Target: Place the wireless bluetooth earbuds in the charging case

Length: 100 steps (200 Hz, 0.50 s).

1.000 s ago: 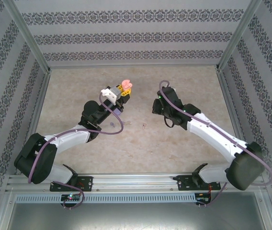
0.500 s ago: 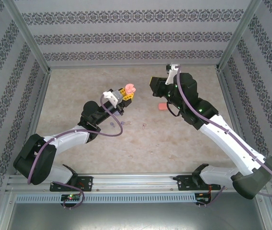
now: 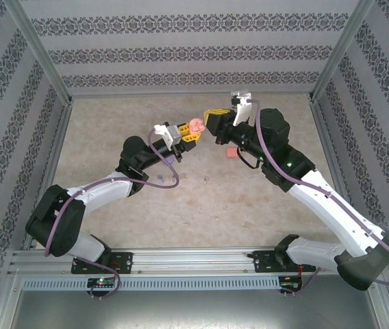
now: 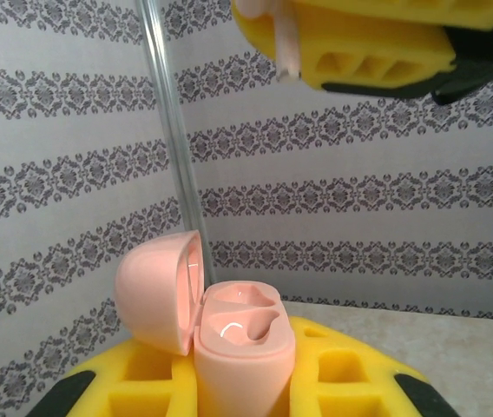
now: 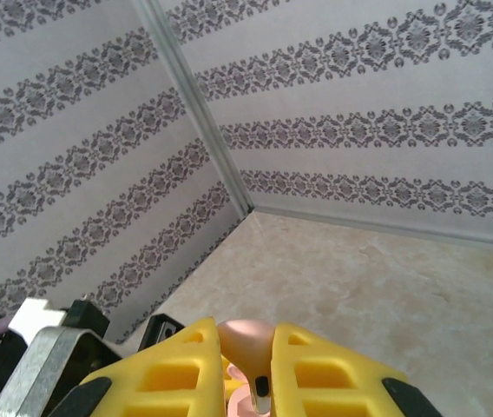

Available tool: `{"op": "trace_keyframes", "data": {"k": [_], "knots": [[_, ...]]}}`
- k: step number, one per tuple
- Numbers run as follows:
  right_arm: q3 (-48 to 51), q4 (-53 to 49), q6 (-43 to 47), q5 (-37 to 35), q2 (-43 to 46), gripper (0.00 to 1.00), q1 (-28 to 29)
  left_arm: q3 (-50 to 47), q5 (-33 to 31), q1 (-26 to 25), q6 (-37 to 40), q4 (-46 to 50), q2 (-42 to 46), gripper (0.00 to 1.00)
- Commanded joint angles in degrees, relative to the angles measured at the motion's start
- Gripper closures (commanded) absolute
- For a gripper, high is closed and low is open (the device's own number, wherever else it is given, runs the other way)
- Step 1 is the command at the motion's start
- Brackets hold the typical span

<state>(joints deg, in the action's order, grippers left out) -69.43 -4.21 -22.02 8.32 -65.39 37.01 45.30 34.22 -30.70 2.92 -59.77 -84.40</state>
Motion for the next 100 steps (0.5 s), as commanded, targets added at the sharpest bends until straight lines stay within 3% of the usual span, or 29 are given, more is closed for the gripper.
{"op": "trace_keyframes", "data": {"k": [1, 100], "knots": [[2.30, 4.03, 1.98, 3.93, 1.48, 0.84, 0.58, 2.46, 2.52, -0.46, -1.60, -1.50, -0.50, 1.00], [6.39, 6.50, 1.54, 5.42, 2.13, 0.84, 0.76, 3.36, 2.96, -1.20, -1.41, -0.73, -0.15, 1.00]]}}
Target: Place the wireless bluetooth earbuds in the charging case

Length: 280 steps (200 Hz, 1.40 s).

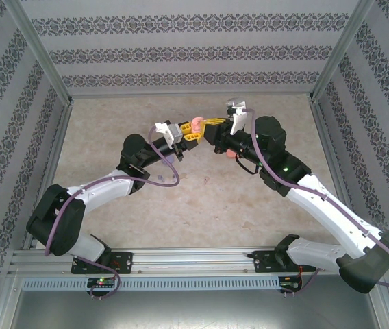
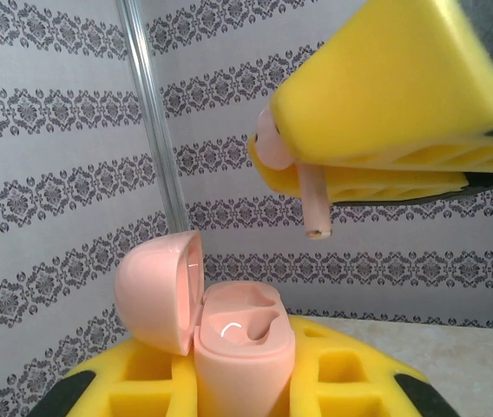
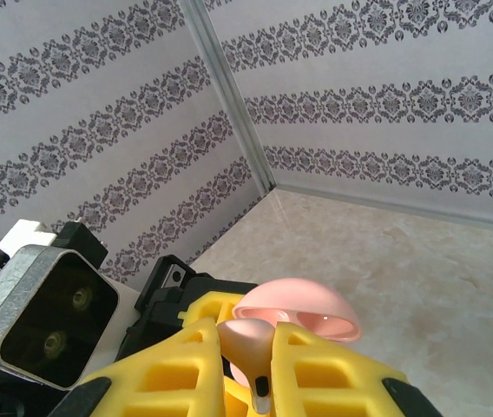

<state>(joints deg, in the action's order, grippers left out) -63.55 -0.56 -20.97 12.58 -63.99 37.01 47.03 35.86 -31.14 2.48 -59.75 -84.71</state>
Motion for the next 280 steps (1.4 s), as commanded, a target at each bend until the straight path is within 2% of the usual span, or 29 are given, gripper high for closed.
{"op": "trace_keyframes", "data": {"k": [1, 223, 280], "knots": [[0.56, 2.85, 0.49, 1.15, 0.67, 0.84, 0.72, 1.65, 1.32, -0.81, -0.98, -0.74, 0.11, 1.00], [2.29, 2.32, 0.42, -0.20, -1.56, 0.84, 0.42, 2.25, 0.80, -1.89, 0.24, -0.63, 0.15, 1.00], [0.47, -1.73, 4.45, 2.03, -2.70, 0.85, 0.63, 2.49, 0.90, -1.88, 0.50, -0.03, 0.29, 1.00]]}}
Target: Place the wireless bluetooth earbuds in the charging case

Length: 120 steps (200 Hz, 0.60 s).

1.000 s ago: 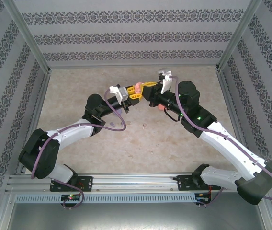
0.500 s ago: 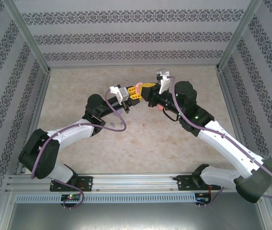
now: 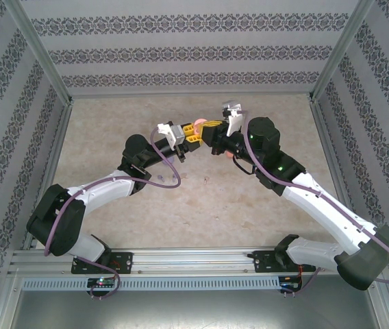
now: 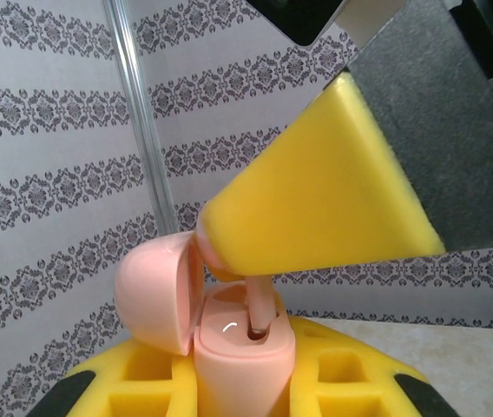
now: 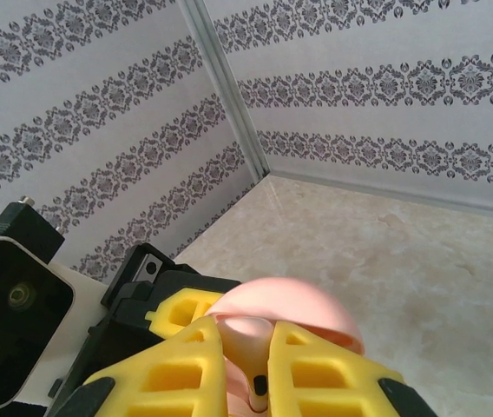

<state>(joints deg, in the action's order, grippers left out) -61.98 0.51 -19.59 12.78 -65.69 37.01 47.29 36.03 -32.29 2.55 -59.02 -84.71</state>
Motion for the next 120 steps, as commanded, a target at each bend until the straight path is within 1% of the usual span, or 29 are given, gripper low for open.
{"op": "trace_keyframes", "data": {"k": [1, 31, 61, 71, 91, 104, 115, 120], "knots": [[-1.16, -2.98, 3.16, 1.87, -1.05, 0.85, 0.66, 2.21, 0.72, -0.69, 0.44, -0.70, 0.31, 1.00], [-2.89, -5.99, 5.46, 3.97, -2.63, 0.85, 1.20, 2.29, 0.71, -0.69, 0.44, -0.35, 0.17, 1.00], [-4.27, -8.39, 7.01, 3.93, -3.89, 0.84, 1.95, 2.45, 0.47, -0.69, 0.44, -0.12, 0.05, 1.00], [-4.46, -8.75, 6.97, 3.53, -4.01, 0.83, 1.96, 2.59, 0.36, -0.80, 0.35, 0.02, 0.00, 1.00], [-4.65, -9.10, 6.53, 2.25, -4.09, 0.75, 1.93, 2.46, -0.08, -0.75, 0.36, 0.13, -0.11, 1.00], [-5.06, -8.87, 5.40, 0.67, -3.86, 0.66, 1.84, 2.43, -0.50, -0.75, 0.14, 0.14, -0.27, 1.00], [-5.76, -8.79, 4.37, -0.59, -3.66, 0.60, 1.76, 2.29, -0.61, -0.77, 0.11, -0.01, -0.45, 1.00], [-6.22, -8.80, 4.02, -1.12, -3.59, 0.55, 1.66, 2.21, -0.67, -0.76, 0.09, -0.08, -0.46, 1.00]]}}
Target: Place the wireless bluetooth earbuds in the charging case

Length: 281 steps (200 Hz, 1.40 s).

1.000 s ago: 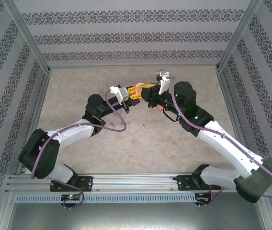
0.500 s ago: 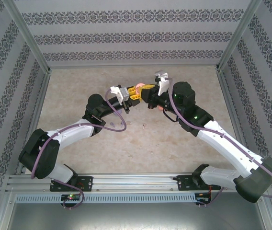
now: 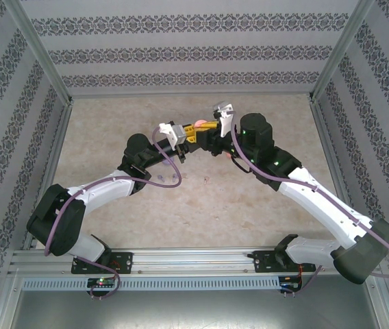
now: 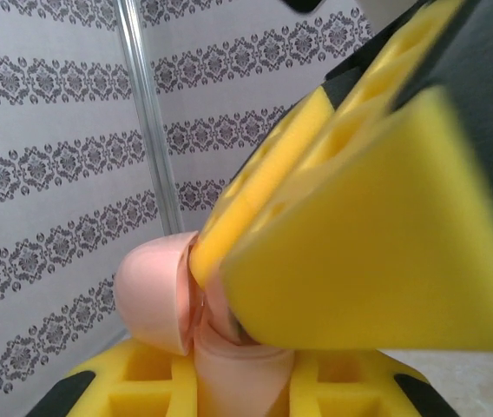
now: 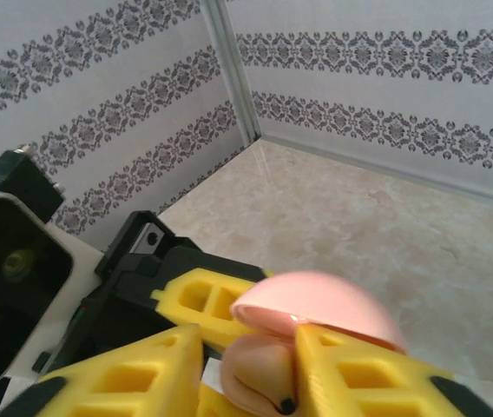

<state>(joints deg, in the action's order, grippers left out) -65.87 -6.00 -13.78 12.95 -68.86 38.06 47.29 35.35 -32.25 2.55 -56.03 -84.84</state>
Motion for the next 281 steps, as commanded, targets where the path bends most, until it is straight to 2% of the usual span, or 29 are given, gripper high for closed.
{"op": "trace_keyframes", "data": {"k": [1, 8, 33, 56, 117, 152, 192, 236, 281], "knots": [[-2.38, -2.28, -1.92, -1.37, -0.41, 0.54, 0.61, 2.20, -0.05, -0.80, 0.05, -3.10, -0.33, 1.00], [-3.06, -2.43, -2.65, -2.15, -0.23, 0.47, 0.46, 2.11, -0.16, -0.84, 0.00, -3.19, -0.42, 1.00], [-4.57, -1.81, -4.97, -3.18, 0.38, 0.34, 0.00, 1.91, -0.61, -0.80, -0.35, -3.64, -0.79, 1.00], [-6.05, -1.65, -7.42, -3.64, 0.98, 0.27, -0.51, 1.52, -1.15, -0.80, -0.52, -4.23, -1.11, 1.00], [-7.45, -2.24, -15.25, -5.92, 4.26, 0.23, -2.71, 0.16, -4.69, -0.84, -0.71, -6.69, -2.24, 1.00], [-4.87, -9.41, -20.27, -12.17, 8.38, 0.21, -4.91, -2.36, -8.82, -0.36, 0.17, -9.07, -1.61, 1.00], [2.56, -18.59, -28.03, -18.29, 10.89, 0.22, -8.21, -5.87, -12.26, 0.59, 0.13, -10.58, 0.95, 1.00], [7.42, -23.55, -35.47, -19.09, 1.54, 0.26, -7.64, -9.41, -14.52, 0.89, 0.27, -11.76, 4.36, 1.00], [1.47, -28.88, -38.91, -18.47, -15.01, 0.32, -4.62, -12.91, -18.45, 1.65, 0.17, -13.71, 7.34, 1.00]]}}
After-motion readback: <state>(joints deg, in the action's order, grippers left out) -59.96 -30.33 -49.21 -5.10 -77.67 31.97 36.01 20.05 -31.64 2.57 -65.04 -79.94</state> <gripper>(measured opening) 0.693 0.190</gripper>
